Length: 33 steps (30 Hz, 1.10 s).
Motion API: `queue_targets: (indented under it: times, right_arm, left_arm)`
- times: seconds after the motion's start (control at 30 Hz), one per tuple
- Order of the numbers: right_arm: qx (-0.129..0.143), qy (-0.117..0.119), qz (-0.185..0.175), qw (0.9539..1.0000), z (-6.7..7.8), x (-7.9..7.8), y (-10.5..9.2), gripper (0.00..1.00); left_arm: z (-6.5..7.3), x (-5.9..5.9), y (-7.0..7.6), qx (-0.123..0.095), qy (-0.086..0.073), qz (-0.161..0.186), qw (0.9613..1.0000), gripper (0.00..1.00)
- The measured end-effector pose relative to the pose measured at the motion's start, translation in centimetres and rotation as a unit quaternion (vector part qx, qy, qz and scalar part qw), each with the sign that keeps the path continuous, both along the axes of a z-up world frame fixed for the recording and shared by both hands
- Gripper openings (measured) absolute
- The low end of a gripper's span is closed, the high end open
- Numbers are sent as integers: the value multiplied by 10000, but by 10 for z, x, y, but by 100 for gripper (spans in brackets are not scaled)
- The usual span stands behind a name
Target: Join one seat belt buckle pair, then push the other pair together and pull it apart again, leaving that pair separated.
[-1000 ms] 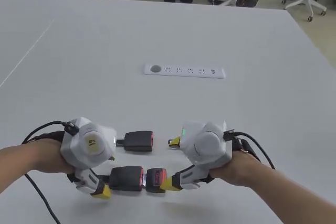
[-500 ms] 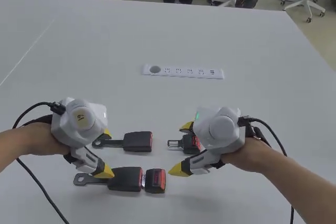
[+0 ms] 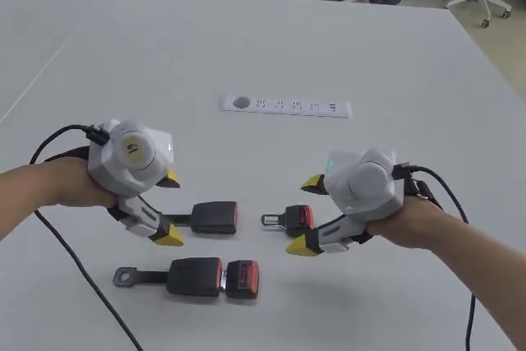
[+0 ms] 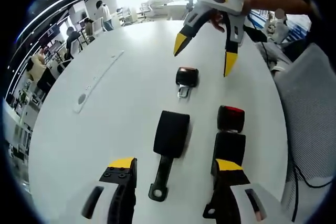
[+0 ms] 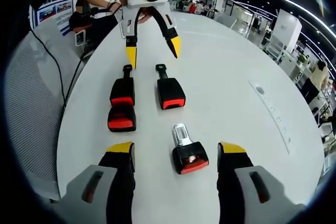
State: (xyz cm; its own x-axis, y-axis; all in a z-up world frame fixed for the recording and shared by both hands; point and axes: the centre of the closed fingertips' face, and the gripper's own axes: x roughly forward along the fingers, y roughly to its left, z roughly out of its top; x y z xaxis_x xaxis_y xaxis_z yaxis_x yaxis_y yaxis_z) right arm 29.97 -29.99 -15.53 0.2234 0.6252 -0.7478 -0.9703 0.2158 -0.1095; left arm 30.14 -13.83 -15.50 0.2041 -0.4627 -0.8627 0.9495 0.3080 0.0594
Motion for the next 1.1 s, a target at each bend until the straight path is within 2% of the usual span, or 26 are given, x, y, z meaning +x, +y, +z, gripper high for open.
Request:
queue_targets:
  times: [0.2, 0.47, 0.6, 0.77, 0.83, 0.97, 1.1]
  right_arm:
    - [-167, 37, 88, 9998, -11, 7, -8, 58]
    - [-310, 123, 192, 9993, -18, 12, -14, 52]
    - [-419, 149, 300, 9986, -27, 14, -17, 49]
    - [-528, 128, 390, 9978, -29, 20, -16, 43]
    - [-572, 156, 432, 9973, -31, 21, -16, 42]
    - [-694, 205, 539, 9959, -36, 21, -19, 40]
    - [-739, 239, 560, 9954, -39, 21, -20, 37]
  left_arm:
    - [-6, 4, -7, 49, 67, -99, 9999, 59]
    - [-16, 8, -13, 177, 159, -292, 9993, 52]
    - [-21, 11, -15, 235, 212, -375, 9988, 49]
    - [-30, 17, -16, 310, 224, -482, 9981, 46]
    - [-28, 17, -18, 342, 264, -524, 9977, 44]
    - [-35, 17, -20, 473, 317, -706, 9959, 43]
    - [-36, 16, -23, 540, 361, -768, 9949, 42]
